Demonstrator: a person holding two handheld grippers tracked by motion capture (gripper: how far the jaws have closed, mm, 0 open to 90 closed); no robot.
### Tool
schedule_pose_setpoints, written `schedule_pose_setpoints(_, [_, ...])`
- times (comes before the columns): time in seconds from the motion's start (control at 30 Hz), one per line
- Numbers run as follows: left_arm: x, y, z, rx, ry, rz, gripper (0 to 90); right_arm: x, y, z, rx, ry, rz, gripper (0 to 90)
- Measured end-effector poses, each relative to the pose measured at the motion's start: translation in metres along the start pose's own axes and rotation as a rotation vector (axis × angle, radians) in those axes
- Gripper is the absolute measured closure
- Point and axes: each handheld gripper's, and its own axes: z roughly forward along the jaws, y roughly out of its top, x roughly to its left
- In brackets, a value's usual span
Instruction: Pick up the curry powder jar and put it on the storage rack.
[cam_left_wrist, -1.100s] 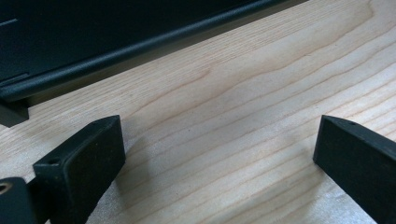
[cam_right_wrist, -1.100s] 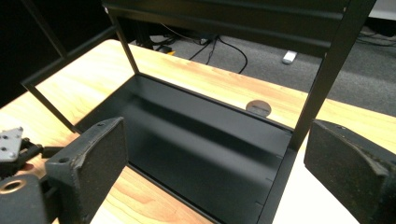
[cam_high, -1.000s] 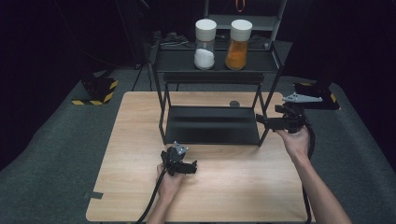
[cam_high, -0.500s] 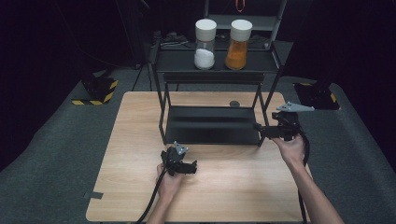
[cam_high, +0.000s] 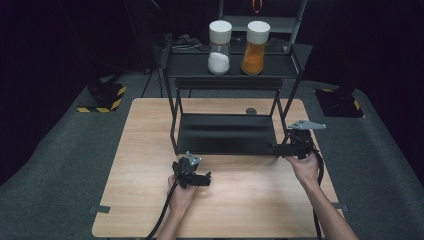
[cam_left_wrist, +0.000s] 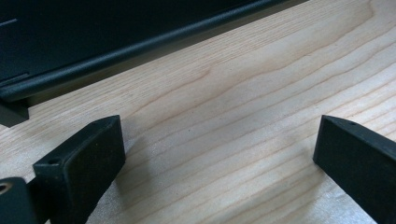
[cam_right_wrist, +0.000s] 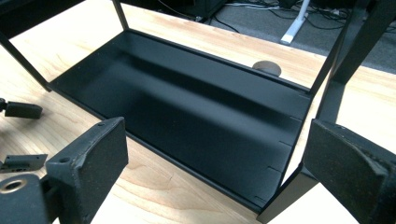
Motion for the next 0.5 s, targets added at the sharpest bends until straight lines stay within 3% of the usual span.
schedule_pose_setpoints(0.5, [0.0, 0.0, 0.0, 0.0, 0.0, 0.0, 1.9, 0.023, -0.015, 0.021, 0.029, -0.027, -0.059, 5.8])
